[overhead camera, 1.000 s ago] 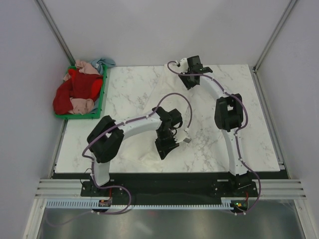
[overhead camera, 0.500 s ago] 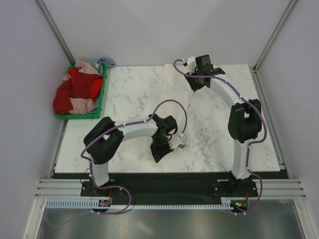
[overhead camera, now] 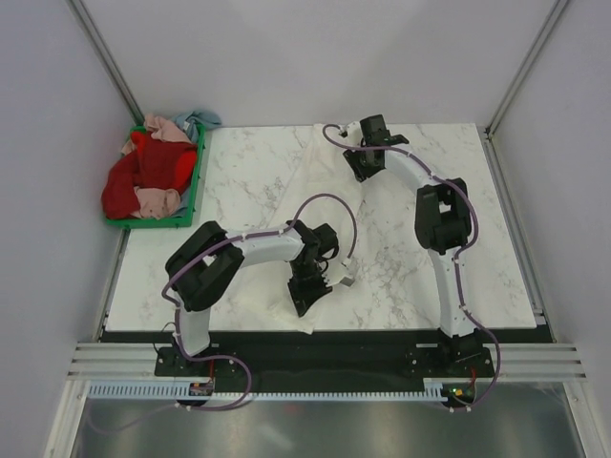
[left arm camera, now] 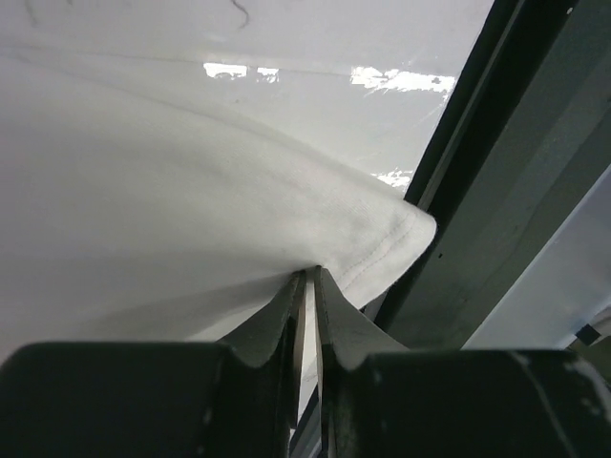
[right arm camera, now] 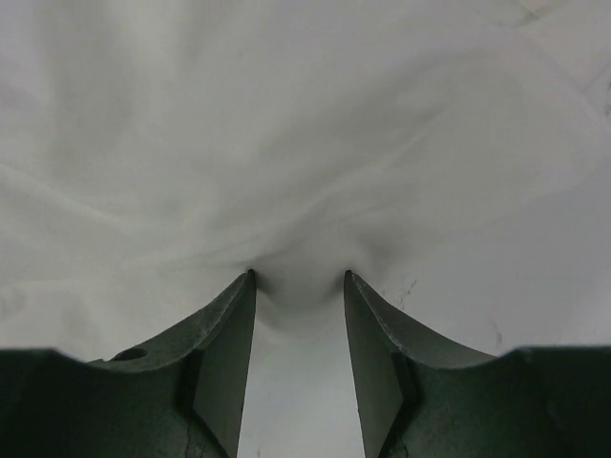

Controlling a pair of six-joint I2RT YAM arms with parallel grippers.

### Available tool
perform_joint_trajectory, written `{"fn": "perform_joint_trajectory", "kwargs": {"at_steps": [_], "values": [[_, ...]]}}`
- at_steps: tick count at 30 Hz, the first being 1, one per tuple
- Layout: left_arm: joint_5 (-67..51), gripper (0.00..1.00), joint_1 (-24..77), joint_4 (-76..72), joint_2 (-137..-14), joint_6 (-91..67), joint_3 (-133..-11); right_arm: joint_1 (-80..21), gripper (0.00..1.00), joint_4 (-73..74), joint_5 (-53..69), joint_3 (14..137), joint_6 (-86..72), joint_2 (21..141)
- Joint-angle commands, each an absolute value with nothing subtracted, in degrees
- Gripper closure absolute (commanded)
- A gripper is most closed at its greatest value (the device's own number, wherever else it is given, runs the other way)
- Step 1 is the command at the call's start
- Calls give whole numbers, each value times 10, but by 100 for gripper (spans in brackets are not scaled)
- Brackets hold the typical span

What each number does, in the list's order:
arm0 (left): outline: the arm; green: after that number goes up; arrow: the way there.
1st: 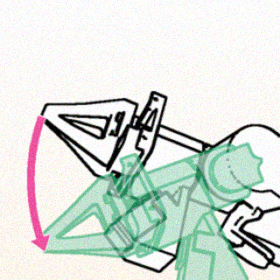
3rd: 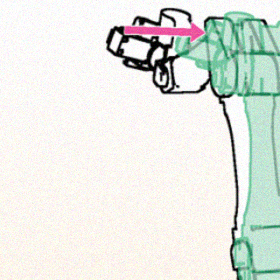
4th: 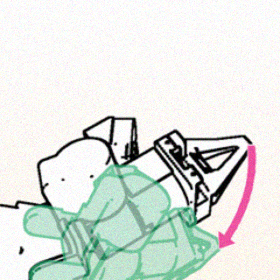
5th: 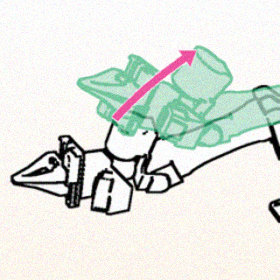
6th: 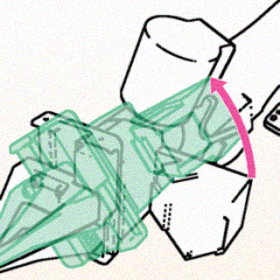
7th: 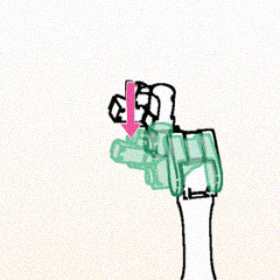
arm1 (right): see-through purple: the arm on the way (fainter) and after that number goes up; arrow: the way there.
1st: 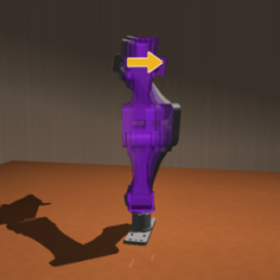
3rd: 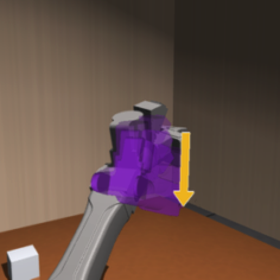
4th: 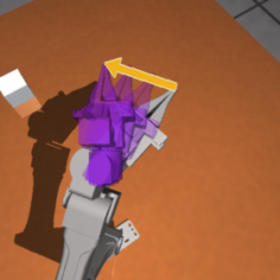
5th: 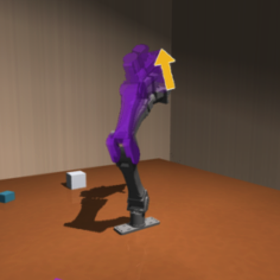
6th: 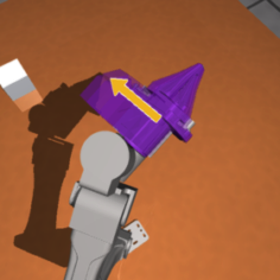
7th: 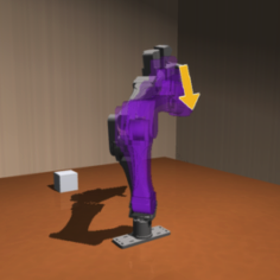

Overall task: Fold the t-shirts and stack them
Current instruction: Fold the tshirt

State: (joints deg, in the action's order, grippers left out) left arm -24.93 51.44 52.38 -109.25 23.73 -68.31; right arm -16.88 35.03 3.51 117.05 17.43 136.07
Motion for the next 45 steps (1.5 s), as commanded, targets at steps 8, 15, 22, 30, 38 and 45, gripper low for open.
{"fn": "perform_joint_trajectory", "kwargs": {"at_steps": [8,15,22,30,38,45], "values": [[-295,84,519,490,-1208,243,-819,-189,48,345,10,1297,207,1467],[-317,83,529,520,-1255,236,-900,-197,47,328,4,1360,213,1511],[-336,83,540,527,-1242,216,-932,-203,42,309,-10,1411,213,1517],[-310,77,543,568,-1032,166,-1004,-204,36,307,-75,1263,176,1299],[-184,31,368,548,-849,-38,-906,-205,35,353,81,941,11,999],[-264,46,160,502,-804,-193,-712,-204,35,385,258,688,-124,886]]}}
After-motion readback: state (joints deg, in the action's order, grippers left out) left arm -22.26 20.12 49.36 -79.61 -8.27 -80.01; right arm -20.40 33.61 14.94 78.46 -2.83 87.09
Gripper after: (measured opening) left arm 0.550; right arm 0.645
